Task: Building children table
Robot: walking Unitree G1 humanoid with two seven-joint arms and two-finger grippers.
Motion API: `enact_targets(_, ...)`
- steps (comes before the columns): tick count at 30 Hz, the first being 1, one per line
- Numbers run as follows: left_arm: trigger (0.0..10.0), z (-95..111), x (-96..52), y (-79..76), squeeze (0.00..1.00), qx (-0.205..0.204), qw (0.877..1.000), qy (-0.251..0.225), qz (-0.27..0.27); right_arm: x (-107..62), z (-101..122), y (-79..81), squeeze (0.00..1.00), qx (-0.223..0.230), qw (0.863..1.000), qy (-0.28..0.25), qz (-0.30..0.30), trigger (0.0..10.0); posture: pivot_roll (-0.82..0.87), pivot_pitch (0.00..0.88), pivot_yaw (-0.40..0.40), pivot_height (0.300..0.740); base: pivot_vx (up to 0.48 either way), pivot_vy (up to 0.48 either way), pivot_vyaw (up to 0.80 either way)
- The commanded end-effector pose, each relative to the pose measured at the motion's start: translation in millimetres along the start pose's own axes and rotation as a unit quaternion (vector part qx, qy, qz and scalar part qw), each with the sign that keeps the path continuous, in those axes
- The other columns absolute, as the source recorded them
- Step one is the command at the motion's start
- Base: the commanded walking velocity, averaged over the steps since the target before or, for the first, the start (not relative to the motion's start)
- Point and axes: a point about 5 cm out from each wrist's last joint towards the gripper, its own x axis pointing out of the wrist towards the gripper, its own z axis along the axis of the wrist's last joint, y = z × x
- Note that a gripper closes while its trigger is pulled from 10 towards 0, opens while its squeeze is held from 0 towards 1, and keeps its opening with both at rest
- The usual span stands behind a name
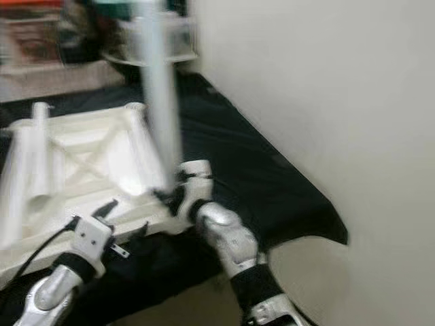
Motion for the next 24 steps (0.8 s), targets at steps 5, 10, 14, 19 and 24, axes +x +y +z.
enact_targets(5, 10.0, 1.3, 4.0, -0.4, 0.00, 0.004, 1.000, -0.003, -0.005, -19.0, -32.2, -51.9, 0.00, -0.002, 0.968, 0.065, -0.243, 0.0, 0.08, 0.000, -0.032, 0.740, 0.000, 0.000, 0.00)
enact_targets(10, 10.0, -0.3, 4.8, -1.2, 0.00, 0.004, 1.000, -0.002, -0.011, -8.2, -18.2, -8.5, 0.00, -0.005, 0.996, 0.030, -0.085, 10.0, 0.08, 0.000, -0.024, 0.740, 0.000, 0.000, 0.00)
enact_targets(14, 10.0, 0.0, 6.4, -1.2, 0.00, 0.005, 1.000, -0.002, -0.013, -8.1, 8.0, 9.6, 1.00, 0.000, 0.998, -0.061, 0.000, 10.0, 0.07, 0.000, -0.024, 0.740, 0.000, 0.000, 0.00)
enact_targets(19, 10.0, 0.3, 6.0, -1.2, 0.00, 0.007, 1.000, -0.003, -0.013, -10.2, 21.1, 12.0, 1.00, -0.007, 0.995, -0.100, 0.028, 10.0, 0.07, 0.000, -0.029, 0.740, 0.000, 0.000, 0.00)
enact_targets(24, 10.0, 0.6, 3.1, -1.6, 0.00, 0.005, 1.000, -0.002, -0.010, -25.6, 28.0, -0.3, 1.00, -0.023, 0.992, -0.126, 0.016, 10.0, 0.06, 0.000, -0.028, 0.740, 0.000, 0.000, 0.00)
